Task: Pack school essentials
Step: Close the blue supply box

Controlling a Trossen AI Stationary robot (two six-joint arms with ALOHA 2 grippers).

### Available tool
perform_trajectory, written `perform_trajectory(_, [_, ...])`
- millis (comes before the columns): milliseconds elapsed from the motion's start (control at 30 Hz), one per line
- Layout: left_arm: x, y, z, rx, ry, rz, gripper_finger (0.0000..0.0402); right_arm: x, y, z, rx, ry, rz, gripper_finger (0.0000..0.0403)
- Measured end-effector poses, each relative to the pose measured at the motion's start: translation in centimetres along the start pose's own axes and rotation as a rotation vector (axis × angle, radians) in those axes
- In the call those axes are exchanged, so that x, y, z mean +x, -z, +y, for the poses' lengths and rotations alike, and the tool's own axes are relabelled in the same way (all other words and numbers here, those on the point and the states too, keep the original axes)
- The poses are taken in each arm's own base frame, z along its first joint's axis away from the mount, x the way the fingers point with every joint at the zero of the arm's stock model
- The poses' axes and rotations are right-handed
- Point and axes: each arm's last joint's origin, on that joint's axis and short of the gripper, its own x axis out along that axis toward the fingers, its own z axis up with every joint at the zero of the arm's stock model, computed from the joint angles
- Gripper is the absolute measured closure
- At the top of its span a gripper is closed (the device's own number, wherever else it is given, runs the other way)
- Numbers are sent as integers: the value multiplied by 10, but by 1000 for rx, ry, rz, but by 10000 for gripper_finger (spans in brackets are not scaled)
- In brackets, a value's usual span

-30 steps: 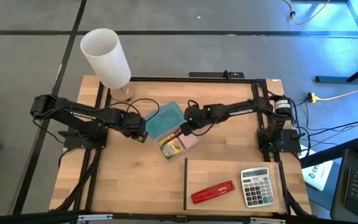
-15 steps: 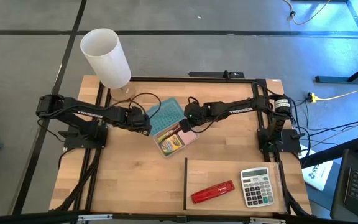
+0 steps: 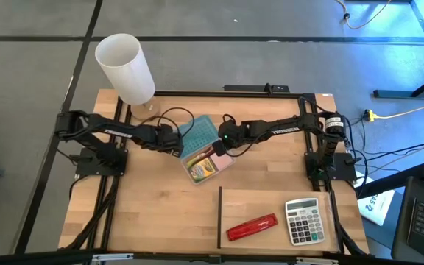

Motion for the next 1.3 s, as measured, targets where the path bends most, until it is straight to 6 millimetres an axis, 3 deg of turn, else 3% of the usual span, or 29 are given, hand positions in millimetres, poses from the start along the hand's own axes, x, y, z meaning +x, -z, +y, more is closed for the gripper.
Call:
perform_trajectory(433, [-3, 0, -6, 54, 39, -72, 326, 0, 1, -1, -1, 10, 8, 384])
perform_trajectory(1300, [-16, 13, -17, 532, -5, -257, 325, 0, -1, -3, 9, 14, 12, 383])
